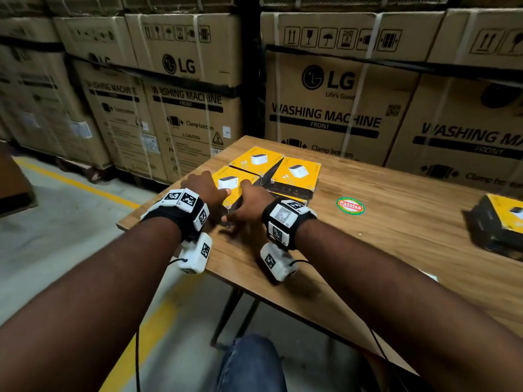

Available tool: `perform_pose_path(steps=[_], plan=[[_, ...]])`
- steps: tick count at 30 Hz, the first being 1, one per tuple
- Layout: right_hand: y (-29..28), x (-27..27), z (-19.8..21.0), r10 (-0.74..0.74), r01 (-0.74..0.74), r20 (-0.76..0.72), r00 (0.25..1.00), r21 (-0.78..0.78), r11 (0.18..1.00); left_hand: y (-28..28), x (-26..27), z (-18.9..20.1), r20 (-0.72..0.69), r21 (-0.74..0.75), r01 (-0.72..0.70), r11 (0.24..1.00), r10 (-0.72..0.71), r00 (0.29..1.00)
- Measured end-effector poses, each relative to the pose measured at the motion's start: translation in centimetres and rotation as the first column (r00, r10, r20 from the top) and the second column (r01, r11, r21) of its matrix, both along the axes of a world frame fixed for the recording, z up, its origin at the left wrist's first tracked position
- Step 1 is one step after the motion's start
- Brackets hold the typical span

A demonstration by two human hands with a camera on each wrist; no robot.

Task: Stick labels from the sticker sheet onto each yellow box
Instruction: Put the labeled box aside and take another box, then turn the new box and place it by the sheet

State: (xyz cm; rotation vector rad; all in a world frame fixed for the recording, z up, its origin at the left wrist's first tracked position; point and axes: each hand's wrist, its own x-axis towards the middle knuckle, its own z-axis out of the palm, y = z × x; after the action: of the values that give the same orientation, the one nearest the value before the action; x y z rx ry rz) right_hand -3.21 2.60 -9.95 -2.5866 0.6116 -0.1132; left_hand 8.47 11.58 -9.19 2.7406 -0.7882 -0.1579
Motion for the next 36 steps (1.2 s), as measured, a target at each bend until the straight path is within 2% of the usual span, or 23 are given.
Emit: perform_pose_path(steps=[5,9,16,20,25,27,31,36], plan=[[-0.4,-1.0,-0.2,-0.025,0.026,0.048,0.999,-0.013,1.0,-0.3,-0.3,0.3,-0.011,0.025,0.039,0.999,-0.039,0.999],[-1.4,-2.3,-0.4,-0.052,0.048,0.1,0.994,0.05,0.998,-0.9,-0.6,0.6,-0.036,0.001,0.039,0.999,-0.039,0.999],[-3.6,-4.1,0.5,-0.067,0.05,0.197,0.978,0.091,0.995,-2.2,-2.9,3.0,0.037,-0.248,0.071,0.966,-0.064,0.997],[-5.2,-5.7,1.2,-0.076,0.055,0.27,0.96,0.085,0.995,-3.1,-4.5,4.1,0.078,-0.302,0.109,0.947,-0.09,0.993],[-7.5,-9.1,2.8,-0.087,0.072,0.374,0.923,0.054,0.996,-5.2,-7.1,5.3,0.09,-0.45,0.145,0.881,-0.117,0.989],[-8.6,-10.7,3.3,-0.131,0.102,0.426,0.895,0.091,0.991,-6.7,-8.3,5.5,0.061,-0.495,0.156,0.855,-0.145,0.988],[-11.4,-14.4,3.9,-0.206,0.184,0.501,0.841,0.093,0.979,-9.8,-11.6,5.6,-0.099,-0.65,0.16,0.743,-0.291,0.952],[-15.0,-19.1,3.7,-0.331,0.358,0.521,0.787,0.052,0.932,-13.3,-15.6,4.9,-0.147,-0.632,0.276,0.724,-0.461,0.875]])
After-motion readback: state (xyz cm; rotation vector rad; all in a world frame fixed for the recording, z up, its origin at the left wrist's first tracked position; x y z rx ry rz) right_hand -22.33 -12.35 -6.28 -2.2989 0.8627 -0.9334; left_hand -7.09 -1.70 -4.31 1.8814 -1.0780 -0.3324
